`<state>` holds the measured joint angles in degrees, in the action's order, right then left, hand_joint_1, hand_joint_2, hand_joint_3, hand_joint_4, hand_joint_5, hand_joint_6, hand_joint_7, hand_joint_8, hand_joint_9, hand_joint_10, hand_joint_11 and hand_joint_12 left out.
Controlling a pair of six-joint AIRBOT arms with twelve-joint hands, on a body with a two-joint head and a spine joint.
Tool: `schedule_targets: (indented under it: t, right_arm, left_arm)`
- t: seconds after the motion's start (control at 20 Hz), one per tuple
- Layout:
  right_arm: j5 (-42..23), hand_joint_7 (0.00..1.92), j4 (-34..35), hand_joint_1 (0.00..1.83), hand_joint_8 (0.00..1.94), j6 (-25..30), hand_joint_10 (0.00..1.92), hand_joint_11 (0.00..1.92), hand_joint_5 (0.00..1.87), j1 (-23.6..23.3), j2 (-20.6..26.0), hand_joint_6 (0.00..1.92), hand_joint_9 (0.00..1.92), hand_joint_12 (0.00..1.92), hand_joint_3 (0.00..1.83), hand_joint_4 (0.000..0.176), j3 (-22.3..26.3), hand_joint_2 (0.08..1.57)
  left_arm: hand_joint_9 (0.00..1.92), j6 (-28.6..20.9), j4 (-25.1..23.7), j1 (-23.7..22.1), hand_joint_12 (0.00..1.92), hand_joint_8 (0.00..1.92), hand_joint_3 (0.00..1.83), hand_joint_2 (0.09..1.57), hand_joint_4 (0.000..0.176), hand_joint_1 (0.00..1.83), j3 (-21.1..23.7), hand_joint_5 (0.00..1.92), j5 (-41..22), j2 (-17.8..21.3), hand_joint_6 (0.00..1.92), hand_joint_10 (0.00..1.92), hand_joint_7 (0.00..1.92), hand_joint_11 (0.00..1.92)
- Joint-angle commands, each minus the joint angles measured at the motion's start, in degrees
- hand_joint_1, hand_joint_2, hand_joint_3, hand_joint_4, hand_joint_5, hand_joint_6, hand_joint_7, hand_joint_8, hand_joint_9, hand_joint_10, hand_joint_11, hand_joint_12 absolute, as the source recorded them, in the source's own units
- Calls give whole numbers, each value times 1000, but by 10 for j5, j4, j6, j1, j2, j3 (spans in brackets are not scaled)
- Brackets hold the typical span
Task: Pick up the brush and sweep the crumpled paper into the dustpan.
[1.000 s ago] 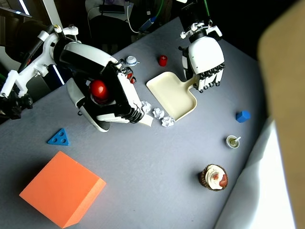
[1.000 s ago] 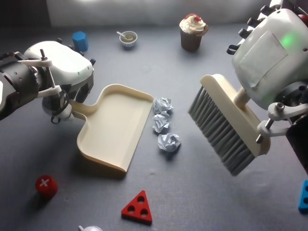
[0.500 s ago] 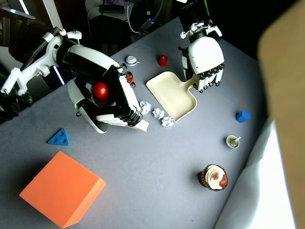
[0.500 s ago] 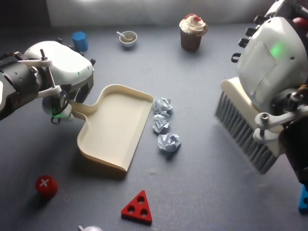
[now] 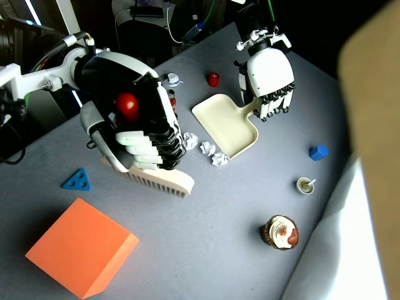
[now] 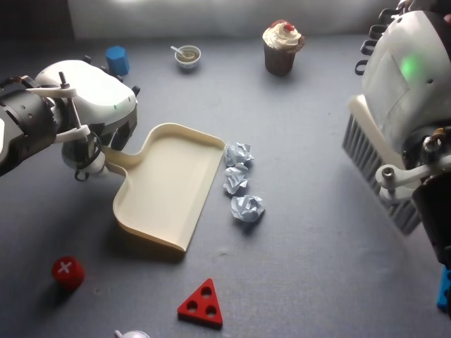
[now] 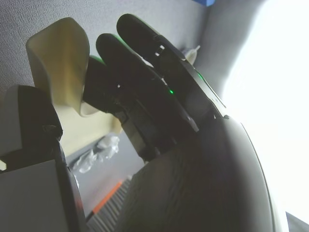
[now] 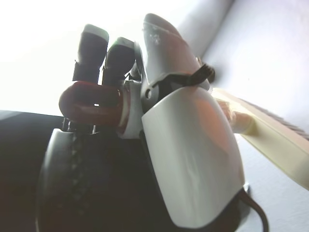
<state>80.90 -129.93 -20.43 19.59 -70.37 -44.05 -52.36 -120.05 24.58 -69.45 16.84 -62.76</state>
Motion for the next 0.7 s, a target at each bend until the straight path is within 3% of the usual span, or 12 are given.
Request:
schedule_targets:
  t: [0.0, 0.3, 0.65]
  right_arm:
    - [54, 722, -65, 1591, 1941, -14, 1921, 739, 813, 1, 3, 1921, 721, 1921, 0, 165, -3, 1208]
    - [64, 748, -56, 1587, 1941, -15, 1921, 729, 833, 3, -29, 1921, 754, 1921, 0, 175, -24, 1205]
    - [64, 745, -54, 1577, 1941, -14, 1921, 724, 827, 1, -30, 1921, 735, 1921, 2, 175, -19, 1217]
  left_arm:
    - [1149, 4, -20, -4, 649, 538, 0, 1068, 0, 1255, -1, 1044, 40, 1, 1017, 4, 1162, 840]
    - [1144, 4, -20, -4, 649, 554, 0, 1065, 0, 1256, 0, 1062, 40, 0, 990, 1, 1152, 822]
    - [1179, 4, -20, -4, 621, 478, 0, 1057, 0, 1257, 0, 1056, 40, 0, 984, 2, 1204, 881]
